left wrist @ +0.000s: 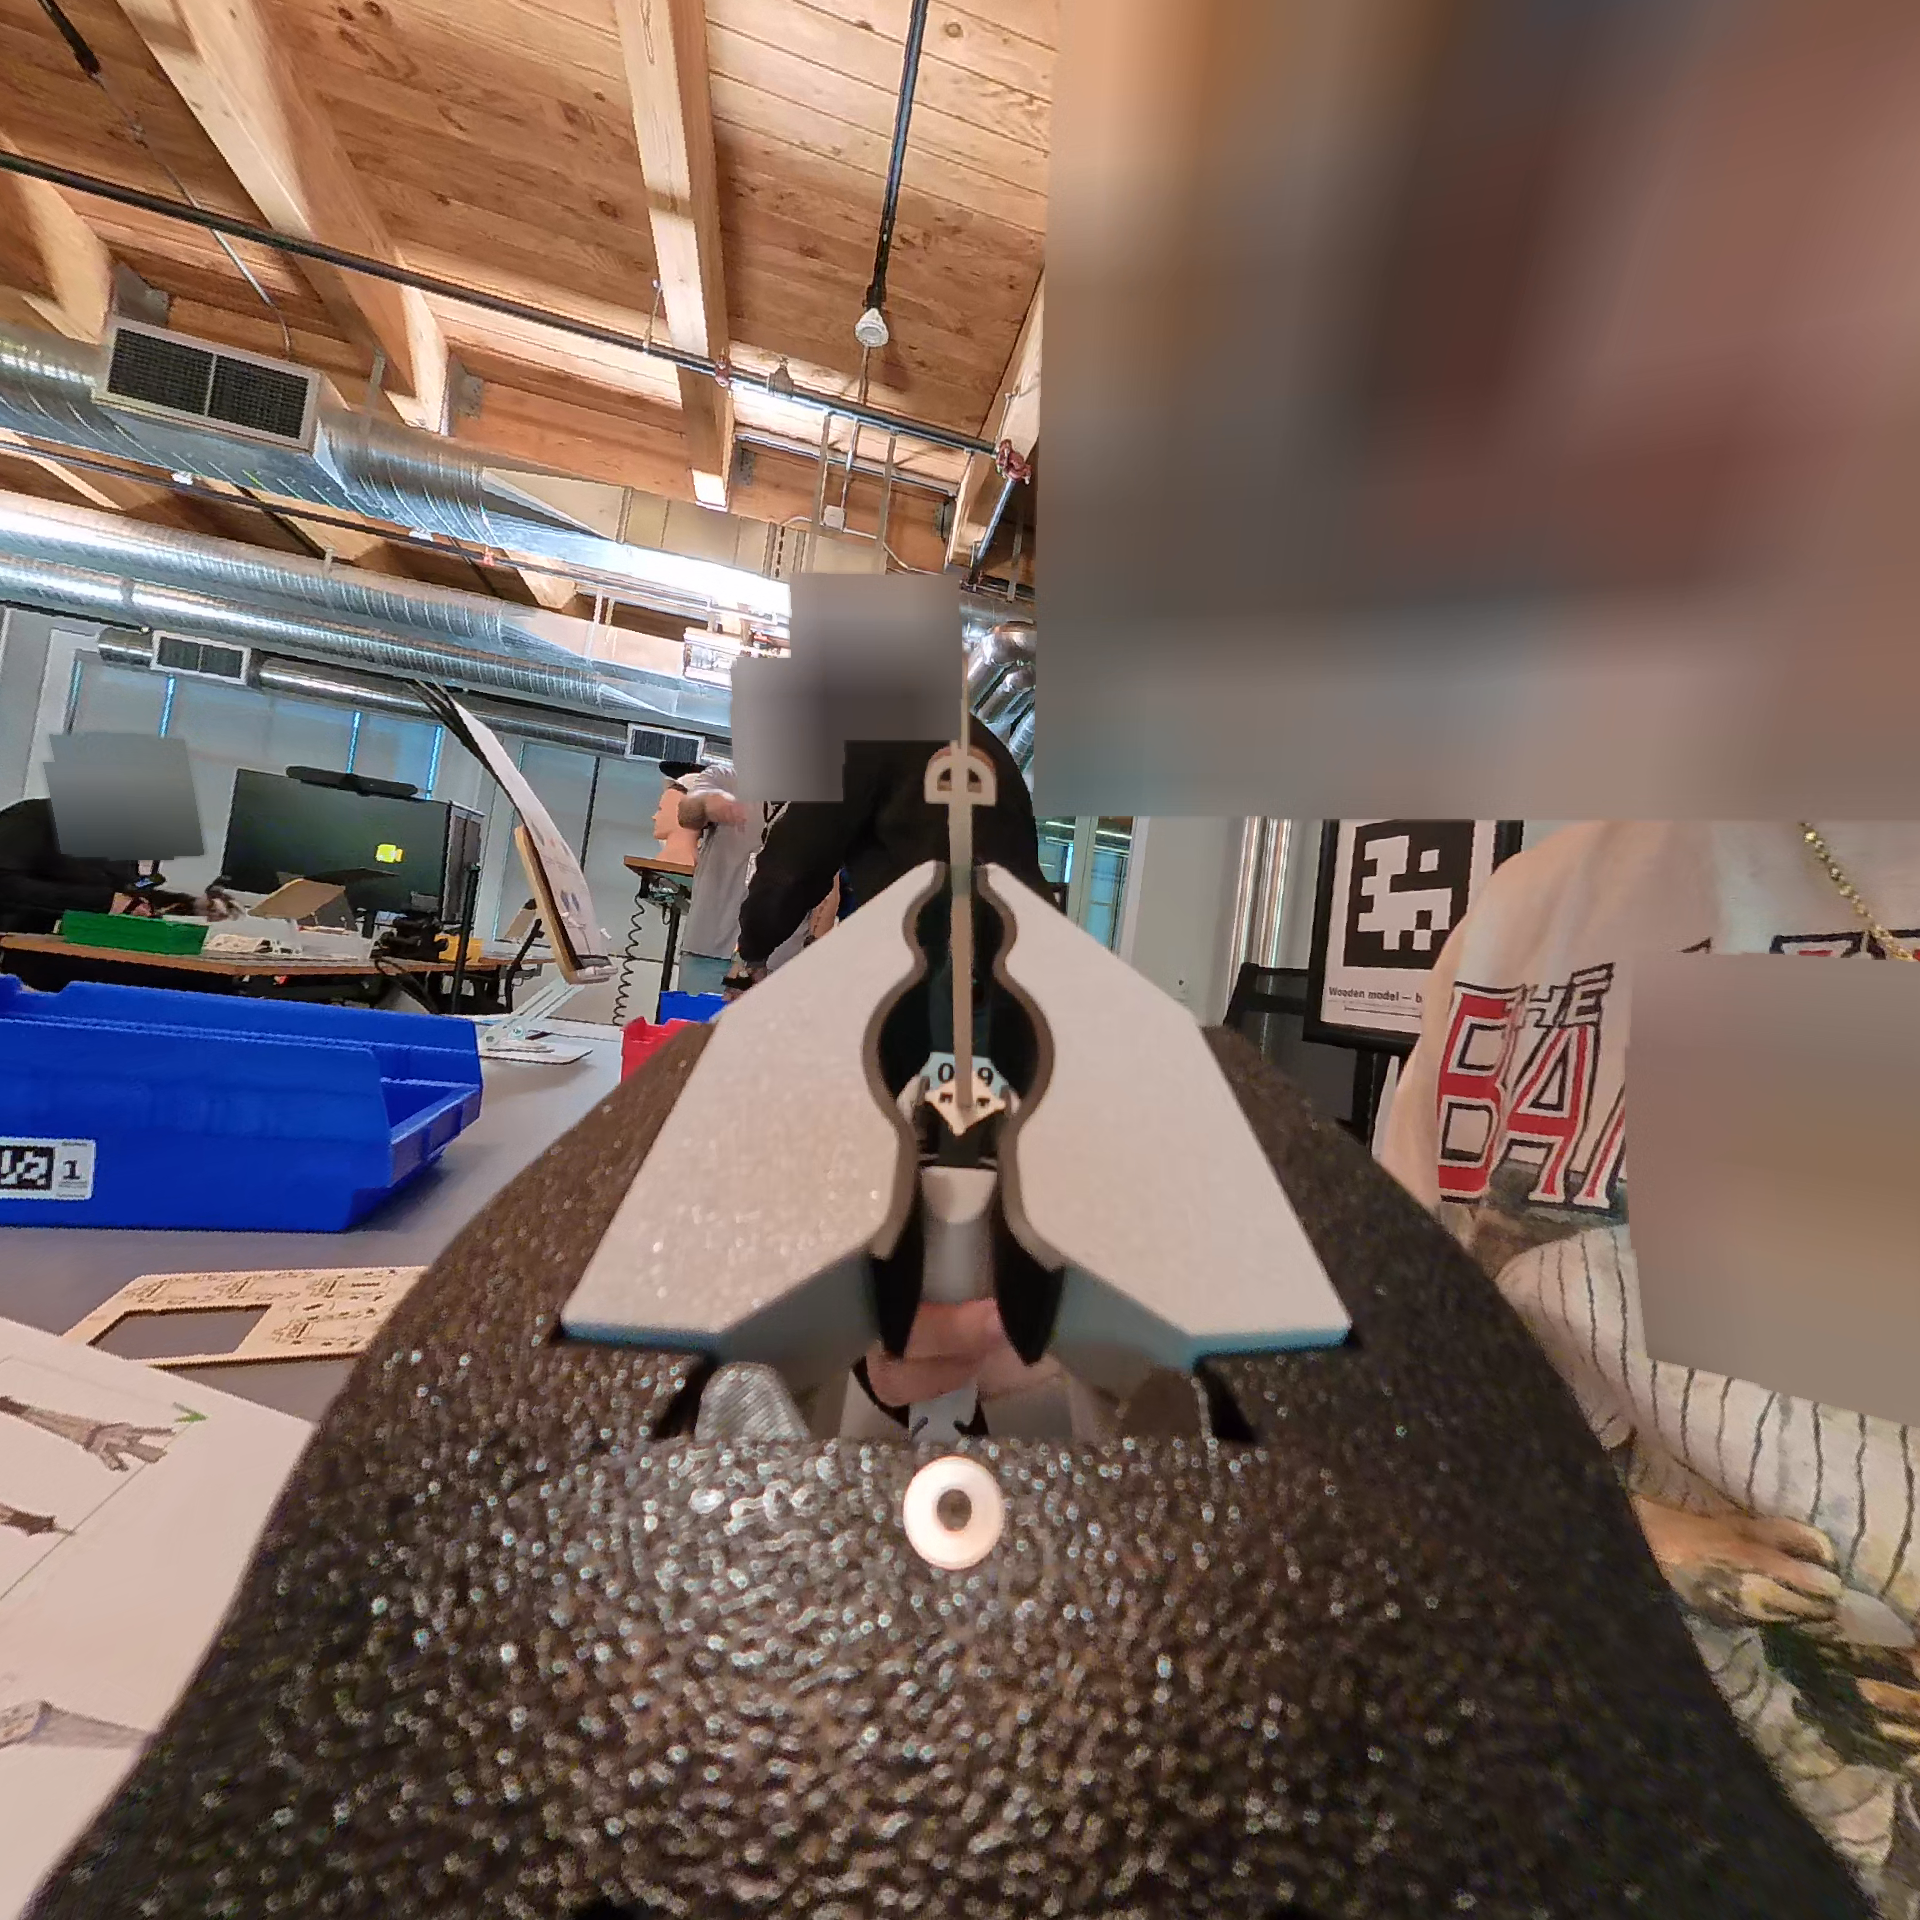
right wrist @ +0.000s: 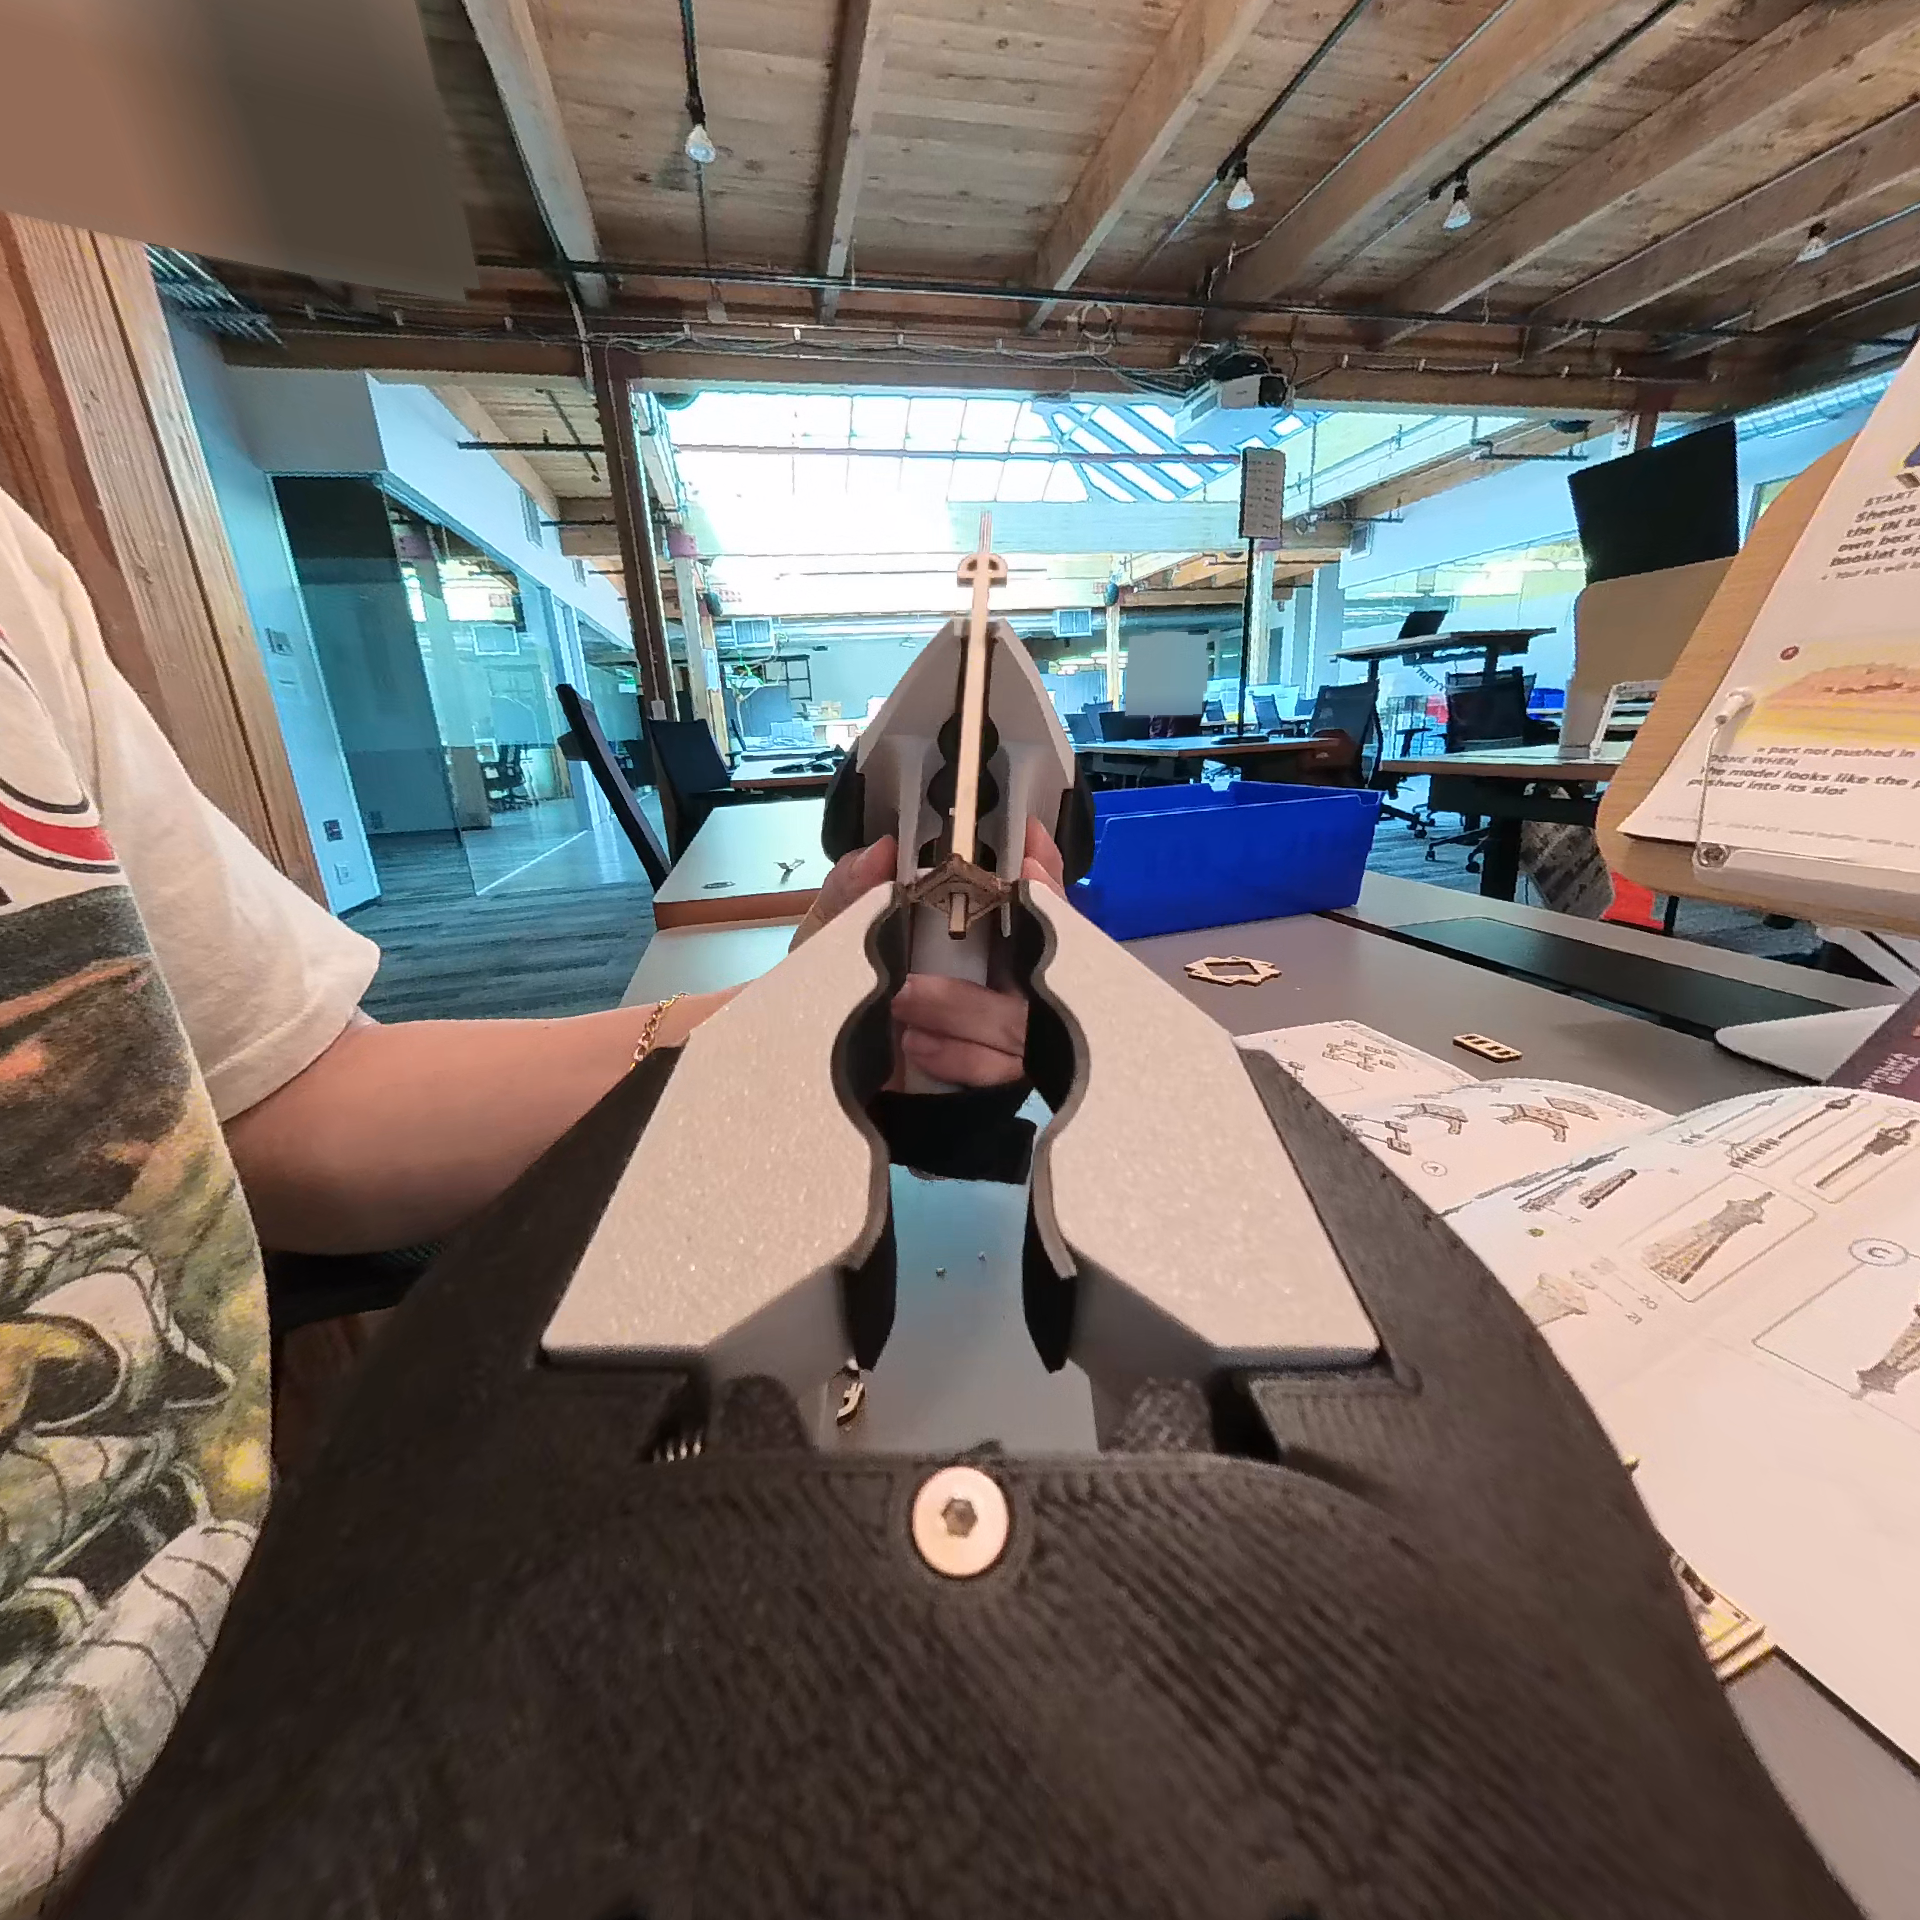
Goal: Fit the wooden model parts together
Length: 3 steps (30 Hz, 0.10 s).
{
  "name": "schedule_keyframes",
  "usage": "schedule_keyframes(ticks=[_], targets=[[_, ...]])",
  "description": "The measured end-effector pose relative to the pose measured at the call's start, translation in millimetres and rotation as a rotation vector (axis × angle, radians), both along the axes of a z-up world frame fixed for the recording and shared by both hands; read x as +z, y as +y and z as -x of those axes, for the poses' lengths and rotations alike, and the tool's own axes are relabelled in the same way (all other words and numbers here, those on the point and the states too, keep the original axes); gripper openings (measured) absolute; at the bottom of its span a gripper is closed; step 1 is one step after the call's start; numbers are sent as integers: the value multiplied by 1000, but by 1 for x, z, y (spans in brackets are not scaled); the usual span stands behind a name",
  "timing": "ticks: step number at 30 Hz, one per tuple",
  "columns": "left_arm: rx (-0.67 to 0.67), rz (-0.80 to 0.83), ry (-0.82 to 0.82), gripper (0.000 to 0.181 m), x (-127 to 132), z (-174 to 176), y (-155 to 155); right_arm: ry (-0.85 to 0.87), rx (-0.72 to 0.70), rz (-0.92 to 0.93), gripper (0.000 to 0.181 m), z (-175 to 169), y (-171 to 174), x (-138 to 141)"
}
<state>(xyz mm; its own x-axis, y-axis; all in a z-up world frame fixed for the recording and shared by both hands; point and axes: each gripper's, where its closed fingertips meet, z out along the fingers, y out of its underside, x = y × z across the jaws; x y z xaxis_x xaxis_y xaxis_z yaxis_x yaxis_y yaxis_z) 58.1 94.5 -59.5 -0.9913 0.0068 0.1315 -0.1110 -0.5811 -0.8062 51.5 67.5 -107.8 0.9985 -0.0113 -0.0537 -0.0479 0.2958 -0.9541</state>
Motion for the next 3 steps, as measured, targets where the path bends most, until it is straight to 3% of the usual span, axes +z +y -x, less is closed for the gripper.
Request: schedule_keyframes(ticks=[1, 3], targets=[[3, -2, -1, 1, 0, 0, 1, 1, -2, -3, 16, 0, 0, 0], [4, -3, -8, 1, 0, 1, 1, 6, 1, -5, 16, -1, 0, 0]])
